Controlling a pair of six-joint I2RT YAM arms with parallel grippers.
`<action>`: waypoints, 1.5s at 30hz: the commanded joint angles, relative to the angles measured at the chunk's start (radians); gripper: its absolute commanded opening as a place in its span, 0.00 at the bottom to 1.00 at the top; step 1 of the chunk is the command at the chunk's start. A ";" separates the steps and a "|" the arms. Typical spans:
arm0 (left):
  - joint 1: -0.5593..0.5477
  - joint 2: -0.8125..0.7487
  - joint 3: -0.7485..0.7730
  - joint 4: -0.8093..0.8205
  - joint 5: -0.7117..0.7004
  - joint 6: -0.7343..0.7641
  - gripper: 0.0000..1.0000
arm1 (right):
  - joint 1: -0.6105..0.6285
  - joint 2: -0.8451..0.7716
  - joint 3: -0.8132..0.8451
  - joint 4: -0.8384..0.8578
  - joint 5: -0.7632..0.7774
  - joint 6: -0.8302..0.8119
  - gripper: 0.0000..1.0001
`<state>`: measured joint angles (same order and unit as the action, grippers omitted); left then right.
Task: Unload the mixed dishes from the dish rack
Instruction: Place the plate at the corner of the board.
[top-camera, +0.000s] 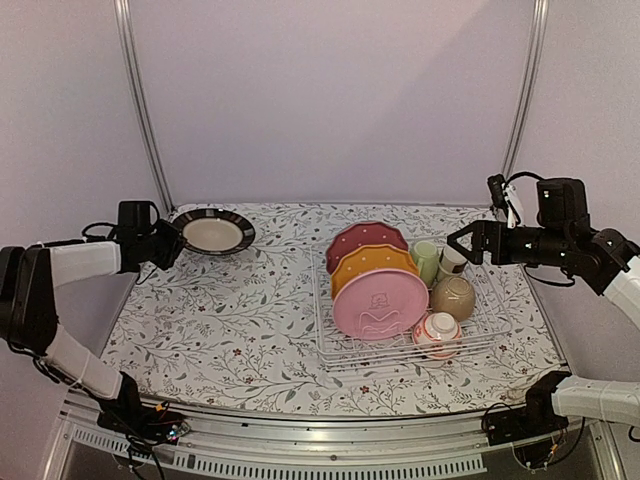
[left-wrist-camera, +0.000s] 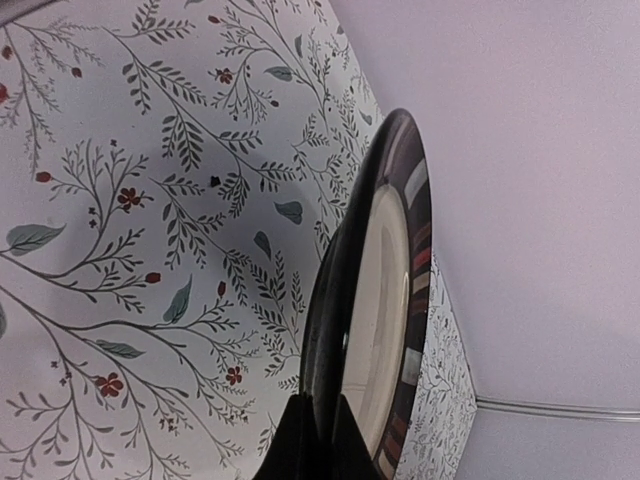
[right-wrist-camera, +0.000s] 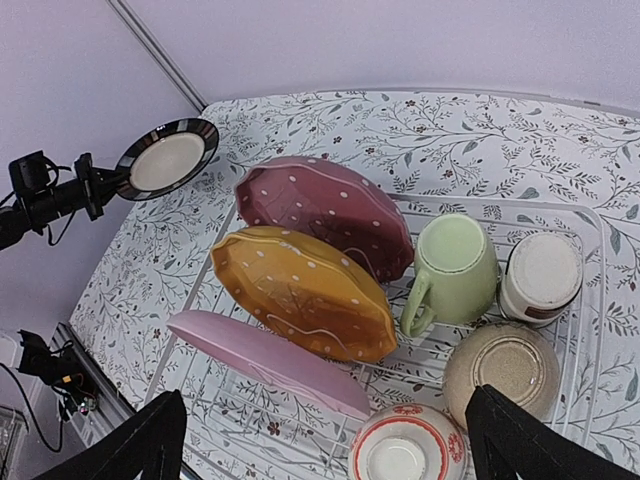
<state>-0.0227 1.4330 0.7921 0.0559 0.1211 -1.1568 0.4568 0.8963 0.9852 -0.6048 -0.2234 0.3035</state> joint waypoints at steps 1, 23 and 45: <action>0.007 0.029 0.002 0.237 0.066 -0.024 0.00 | -0.007 0.002 -0.014 0.012 -0.011 0.016 0.99; -0.012 0.361 0.132 0.300 0.171 -0.003 0.11 | -0.006 0.033 -0.012 0.025 -0.021 0.030 0.99; -0.016 0.453 0.200 0.064 0.099 0.060 0.50 | -0.006 0.015 -0.018 0.019 -0.014 0.030 0.99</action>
<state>-0.0326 1.8484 0.9493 0.1516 0.2222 -1.1248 0.4568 0.9222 0.9764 -0.5888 -0.2401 0.3298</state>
